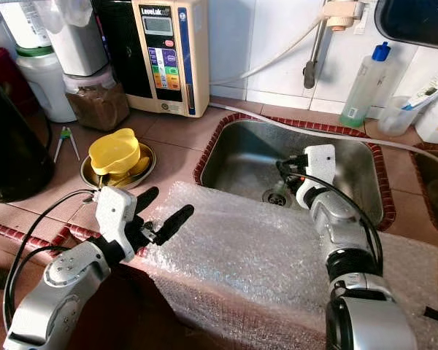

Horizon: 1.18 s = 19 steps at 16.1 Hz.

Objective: Kitchen organization

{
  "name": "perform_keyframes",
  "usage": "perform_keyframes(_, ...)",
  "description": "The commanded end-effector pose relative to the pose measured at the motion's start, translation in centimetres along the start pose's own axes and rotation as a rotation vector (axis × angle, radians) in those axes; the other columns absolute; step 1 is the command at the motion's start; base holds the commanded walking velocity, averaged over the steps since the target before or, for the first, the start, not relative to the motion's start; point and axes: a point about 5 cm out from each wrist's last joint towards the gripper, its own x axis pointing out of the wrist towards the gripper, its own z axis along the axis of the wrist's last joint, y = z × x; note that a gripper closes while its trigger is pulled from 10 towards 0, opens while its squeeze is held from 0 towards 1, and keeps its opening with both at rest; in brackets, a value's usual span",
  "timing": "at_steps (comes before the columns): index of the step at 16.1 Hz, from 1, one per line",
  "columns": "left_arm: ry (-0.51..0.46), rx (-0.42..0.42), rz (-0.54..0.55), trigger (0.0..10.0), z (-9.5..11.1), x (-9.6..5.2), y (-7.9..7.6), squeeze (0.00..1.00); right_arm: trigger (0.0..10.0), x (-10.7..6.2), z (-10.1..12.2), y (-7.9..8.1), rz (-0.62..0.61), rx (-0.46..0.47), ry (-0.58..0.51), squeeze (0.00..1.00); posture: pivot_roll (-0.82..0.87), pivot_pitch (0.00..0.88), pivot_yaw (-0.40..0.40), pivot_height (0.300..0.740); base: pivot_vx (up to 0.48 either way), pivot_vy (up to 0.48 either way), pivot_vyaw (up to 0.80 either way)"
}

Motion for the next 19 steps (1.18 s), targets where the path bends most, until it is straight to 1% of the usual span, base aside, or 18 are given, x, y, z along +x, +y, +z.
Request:
perform_keyframes(1,0.000,-0.001,-0.013,10.0,0.1,0.2,-0.2,0.00,10.0,0.0,0.2,-0.1,0.012,-0.038,-0.006,1.00,0.22,0.023,0.026,0.740,0.000,0.000,0.00)
perform_keyframes(2,-0.012,-0.002,-0.007,10.0,0.2,0.5,-0.1,0.00,10.0,-0.2,0.5,-0.1,0.035,-0.078,-0.031,1.00,0.21,0.016,0.025,0.740,0.000,0.000,0.00)
perform_keyframes(3,-0.031,0.003,0.021,10.0,0.4,0.8,0.2,0.00,10.0,-0.3,1.1,-0.1,0.029,-0.083,-0.076,1.00,0.20,0.013,0.025,0.740,0.000,0.000,0.00)
perform_keyframes(4,-0.058,0.027,0.087,10.0,0.8,1.1,0.8,0.00,10.0,-0.4,1.8,0.2,0.037,-0.096,-0.129,1.00,0.19,0.011,0.026,0.740,0.000,0.000,0.00)
perform_keyframes(5,-0.087,0.048,0.165,10.0,1.2,1.4,1.6,0.00,10.0,-0.8,2.6,1.4,0.075,-0.115,-0.193,1.00,0.18,0.007,0.026,0.740,0.000,0.000,0.00)
perform_keyframes(6,-0.104,0.063,0.228,10.0,1.5,1.7,2.3,0.00,10.0,-1.4,2.9,3.0,0.142,-0.163,-0.239,1.00,0.17,0.006,0.025,0.740,0.000,0.000,0.00)
perform_keyframes(7,-0.114,0.070,0.275,10.0,1.8,1.9,2.7,0.00,10.0,-2.1,2.8,4.3,0.205,-0.199,-0.259,1.00,0.16,0.005,0.025,0.740,0.000,0.000,0.00)
perform_keyframes(8,-0.130,0.083,0.312,10.0,2.3,2.3,3.1,0.00,10.0,-3.0,2.2,5.9,0.272,-0.213,-0.262,1.00,0.15,0.005,0.024,0.740,0.000,0.000,0.00)
perform_keyframes(9,-0.156,0.095,0.345,10.0,3.1,2.7,3.4,0.00,10.0,-4.2,1.3,7.7,0.332,-0.216,-0.258,1.00,0.14,0.004,0.022,0.740,0.000,0.000,0.00)
perform_keyframes(10,-0.192,0.123,0.435,10.0,4.1,3.1,4.3,0.00,10.0,-6.3,-0.1,10.4,0.396,-0.225,-0.257,1.00,0.13,0.005,0.022,0.740,0.000,0.000,0.00)
perform_keyframes(11,-0.200,0.138,0.474,10.0,4.4,3.2,4.7,0.00,10.0,-7.1,-0.5,11.3,0.412,-0.217,-0.257,1.00,0.12,0.004,0.022,0.740,0.000,0.000,0.00)
perform_keyframes(12,-0.208,0.156,0.522,10.0,4.6,3.2,5.4,0.00,10.0,-7.9,-0.7,12.0,0.407,-0.186,-0.247,1.00,0.12,0.003,0.020,0.740,0.000,0.000,0.00)
perform_keyframes(13,-0.203,0.169,0.562,10.0,4.6,3.2,6.0,0.00,10.0,-8.5,-1.0,12.4,0.397,-0.174,-0.242,1.00,0.11,0.002,0.020,0.740,0.000,0.000,0.00)
perform_keyframes(15,-0.181,0.162,0.619,10.0,4.5,3.3,7.1,0.00,10.0,-9.5,-1.4,12.7,0.379,-0.157,-0.227,1.00,0.10,0.001,0.022,0.740,0.000,0.000,0.00)
perform_keyframes(16,-0.161,0.150,0.678,10.0,4.3,3.3,7.9,0.00,10.0,-10.2,-1.6,12.6,0.358,-0.155,-0.212,1.00,0.09,0.002,0.025,0.740,0.000,0.000,0.00)
perform_keyframes(17,-0.145,0.126,0.710,10.0,4.0,3.3,8.2,0.00,10.0,-10.4,-1.6,12.4,0.345,-0.144,-0.208,1.00,0.08,0.003,0.026,0.740,0.000,0.000,0.00)
perform_keyframes(18,-0.126,0.097,0.732,10.0,3.4,3.4,8.4,0.00,10.0,-11.1,-1.2,12.2,0.338,-0.118,-0.210,1.00,0.07,0.005,0.025,0.740,0.000,0.000,0.00)
perform_keyframes(19,-0.118,0.091,0.735,10.0,3.0,3.6,8.4,0.00,10.0,-11.8,-1.0,12.5,0.356,-0.111,-0.202,1.00,0.07,0.006,0.024,0.740,0.000,0.000,0.00)
